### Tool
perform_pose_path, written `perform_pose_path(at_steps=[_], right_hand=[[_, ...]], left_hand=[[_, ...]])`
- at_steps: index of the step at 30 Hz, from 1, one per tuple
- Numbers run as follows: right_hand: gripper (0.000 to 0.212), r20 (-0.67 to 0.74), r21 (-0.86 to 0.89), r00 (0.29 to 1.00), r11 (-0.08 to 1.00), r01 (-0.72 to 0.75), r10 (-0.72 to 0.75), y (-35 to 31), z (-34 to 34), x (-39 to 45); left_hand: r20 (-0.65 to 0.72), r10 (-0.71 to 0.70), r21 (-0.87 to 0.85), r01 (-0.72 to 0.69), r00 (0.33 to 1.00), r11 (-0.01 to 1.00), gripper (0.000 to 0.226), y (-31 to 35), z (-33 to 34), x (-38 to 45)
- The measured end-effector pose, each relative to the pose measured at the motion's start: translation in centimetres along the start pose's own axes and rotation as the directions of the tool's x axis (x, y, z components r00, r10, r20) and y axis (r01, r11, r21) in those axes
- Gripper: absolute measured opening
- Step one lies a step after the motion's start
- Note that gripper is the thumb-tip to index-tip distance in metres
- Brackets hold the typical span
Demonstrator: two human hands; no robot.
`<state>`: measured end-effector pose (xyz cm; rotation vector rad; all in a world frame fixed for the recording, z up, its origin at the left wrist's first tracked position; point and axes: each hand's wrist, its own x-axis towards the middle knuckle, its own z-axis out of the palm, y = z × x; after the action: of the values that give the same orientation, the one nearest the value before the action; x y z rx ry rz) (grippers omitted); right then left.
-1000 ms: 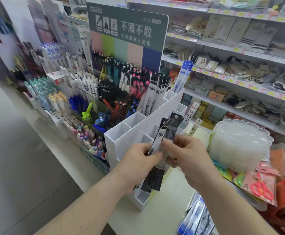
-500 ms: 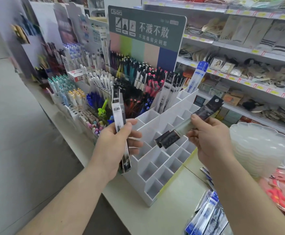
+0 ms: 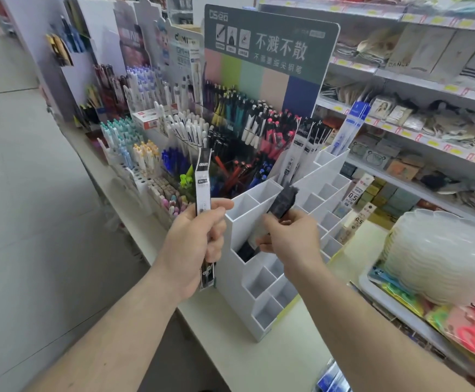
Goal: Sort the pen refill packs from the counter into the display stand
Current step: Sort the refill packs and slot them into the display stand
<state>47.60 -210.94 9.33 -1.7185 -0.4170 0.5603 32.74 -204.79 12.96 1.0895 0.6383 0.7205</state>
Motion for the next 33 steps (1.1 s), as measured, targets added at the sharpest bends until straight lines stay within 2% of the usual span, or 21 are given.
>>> perform_pose_path(at_steps=[4, 6, 8, 10, 12, 14, 15, 17, 19, 22, 25, 27, 30, 33], right_hand=[[0.021, 0.067, -0.177, 0.996, 0.982, 0.062, -0.050, 1.0, 0.3, -0.1], [0.032, 0.076, -0.256, 0.995, 0.964, 0.080, -0.062, 1.0, -0.1, 0.3], [0.032, 0.103, -0.270, 0.993, 0.960, 0.082, -0.056, 0.9, -0.6, 0.6], [0.030, 0.159, -0.239, 0.986, 0.967, 0.092, -0.055, 0.8, -0.8, 0.5], [0.040, 0.172, -0.184, 0.985, 0.981, 0.059, -0.027, 0.9, -1.1, 0.3], [0.052, 0.078, -0.110, 0.997, 0.994, 0.000, 0.008, 0.6, -1.9, -0.5], [0.050, -0.005, -0.072, 1.000, 0.997, -0.017, 0.016, 0.5, -2.5, -0.8], [0.034, -0.168, 0.051, 0.986, 0.999, 0.014, -0.005, 0.1, -4.2, -1.4], [0.021, -0.227, 0.179, 0.974, 0.982, 0.064, -0.022, -0.7, -5.7, -2.3], [0.004, -0.104, 0.251, 0.992, 0.964, 0.093, -0.069, -1.9, -7.2, -4.2], [0.021, -0.013, 0.198, 0.993, 0.973, 0.120, -0.119, -2.0, -8.0, -5.0], [0.026, -0.040, 0.188, 0.991, 0.973, 0.131, -0.126, -2.0, -8.7, -5.0], [0.021, -0.104, 0.232, 0.993, 0.970, 0.072, -0.049, -1.9, -10.0, -4.6], [0.026, -0.119, 0.328, 0.992, 0.945, 0.008, 0.032, -1.8, -11.3, -4.0]], left_hand=[[0.156, -0.067, -0.162, 0.093, 0.985, 0.982, 0.029, 0.3, 0.1, -0.3], [0.169, -0.091, -0.150, 0.117, 0.981, 0.982, 0.030, 0.3, 0.4, -0.4], [0.170, -0.094, -0.097, 0.112, 0.981, 0.989, 0.028, 0.4, 0.9, -0.5], [0.189, -0.086, -0.050, 0.097, 0.978, 0.994, 0.026, 0.3, 1.5, -0.4], [0.231, -0.092, -0.044, 0.105, 0.969, 0.994, 0.024, 0.1, 2.1, -0.3], [0.272, -0.104, -0.048, 0.122, 0.957, 0.991, 0.024, -0.2, 2.6, -0.1], [0.287, -0.114, -0.051, 0.134, 0.951, 0.990, 0.025, -0.4, 3.0, -0.1], [0.310, -0.135, -0.051, 0.158, 0.941, 0.986, 0.026, -0.8, 3.8, 0.0], [0.327, -0.155, -0.040, 0.177, 0.932, 0.983, 0.026, -1.3, 5.0, 0.0], [0.337, -0.187, -0.032, 0.210, 0.923, 0.977, 0.023, -2.4, 6.7, 0.3], [0.390, -0.208, 0.015, 0.220, 0.897, 0.975, 0.029, -3.4, 8.1, 0.3], [0.419, -0.251, 0.018, 0.269, 0.872, 0.963, 0.023, -3.8, 8.7, 0.3], [0.451, -0.312, 0.001, 0.349, 0.836, 0.937, 0.027, -3.9, 9.2, 0.6], [0.353, -0.303, 0.041, 0.309, 0.885, 0.950, 0.028, -3.7, 9.6, 1.0]])
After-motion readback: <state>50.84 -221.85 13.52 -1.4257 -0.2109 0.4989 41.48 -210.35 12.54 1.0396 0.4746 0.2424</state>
